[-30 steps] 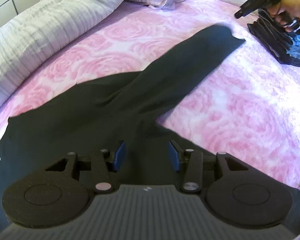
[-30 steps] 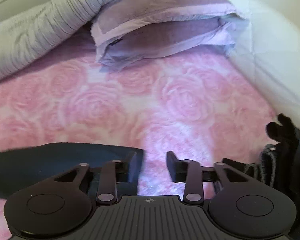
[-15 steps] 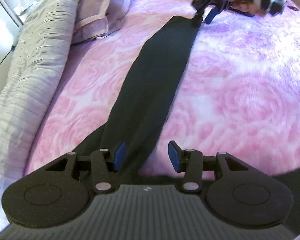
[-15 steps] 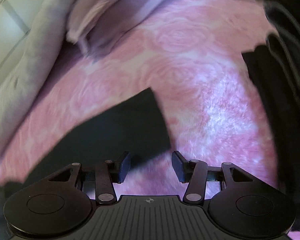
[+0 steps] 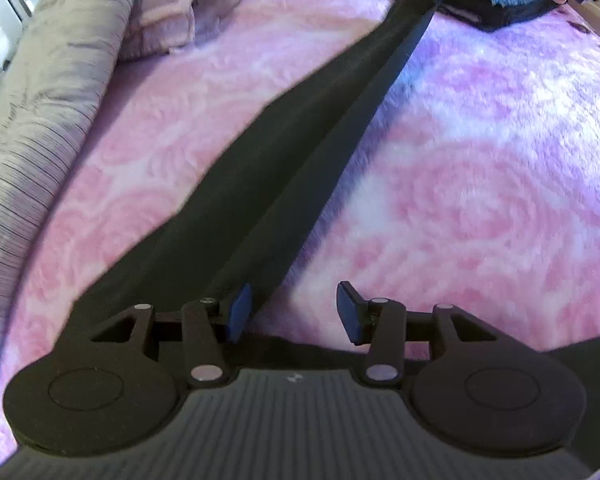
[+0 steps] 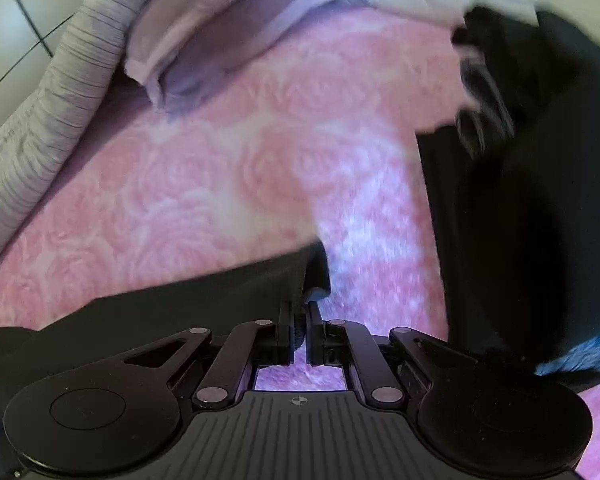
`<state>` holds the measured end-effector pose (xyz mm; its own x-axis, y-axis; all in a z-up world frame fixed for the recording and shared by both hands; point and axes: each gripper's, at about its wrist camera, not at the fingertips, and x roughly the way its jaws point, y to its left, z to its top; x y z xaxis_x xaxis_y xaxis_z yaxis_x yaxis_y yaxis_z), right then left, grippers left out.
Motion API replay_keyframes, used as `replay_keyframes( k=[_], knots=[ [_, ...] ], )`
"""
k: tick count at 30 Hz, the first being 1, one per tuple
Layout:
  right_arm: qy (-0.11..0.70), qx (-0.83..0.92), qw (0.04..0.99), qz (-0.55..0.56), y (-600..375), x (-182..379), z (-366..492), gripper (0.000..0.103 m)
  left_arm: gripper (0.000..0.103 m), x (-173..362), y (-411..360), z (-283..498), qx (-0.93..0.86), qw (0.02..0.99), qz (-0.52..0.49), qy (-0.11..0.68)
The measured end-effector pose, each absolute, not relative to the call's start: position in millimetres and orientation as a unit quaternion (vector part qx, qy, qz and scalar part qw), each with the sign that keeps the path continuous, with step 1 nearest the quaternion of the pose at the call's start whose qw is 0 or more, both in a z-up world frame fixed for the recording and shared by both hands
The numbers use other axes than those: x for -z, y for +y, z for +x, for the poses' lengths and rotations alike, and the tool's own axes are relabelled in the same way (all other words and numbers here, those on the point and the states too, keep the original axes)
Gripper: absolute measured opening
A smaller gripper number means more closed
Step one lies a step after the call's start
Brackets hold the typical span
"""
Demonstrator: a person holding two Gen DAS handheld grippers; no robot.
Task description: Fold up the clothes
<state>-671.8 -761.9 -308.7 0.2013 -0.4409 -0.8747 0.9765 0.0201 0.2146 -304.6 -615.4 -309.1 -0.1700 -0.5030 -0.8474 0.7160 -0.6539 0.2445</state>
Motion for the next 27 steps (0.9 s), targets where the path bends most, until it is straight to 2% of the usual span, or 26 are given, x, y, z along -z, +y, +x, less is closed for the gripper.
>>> replay_keyframes(
  k=[3,8,17,22,24,27],
  knots=[
    [0.346,0.546,0.614,0.453,-763,328,-666,0.003,0.042,301,-606,-292,0.751,0.417,0.498,0.116],
    [0.382,0.541,0.601,0.447,-747,324,-661,0.003,0.043,288,-590,-269,0.740,0.443,0.489,0.133],
    [0.365,0.563,0.593,0.446,-750,319,-662,0.006,0.044,262,-548,-216,0.701,0.508,0.468,0.179],
    [0.350,0.590,0.617,0.387,-712,286,-644,0.029,0.046,244,-496,-160,0.637,0.581,0.449,0.234],
    [0.356,0.570,0.637,0.379,-689,279,-631,0.034,0.046,242,-466,-137,0.604,0.608,0.443,0.264],
    [0.367,0.499,0.683,0.387,-645,279,-608,0.036,0.046,239,-412,-107,0.556,0.640,0.426,0.316]
  ],
)
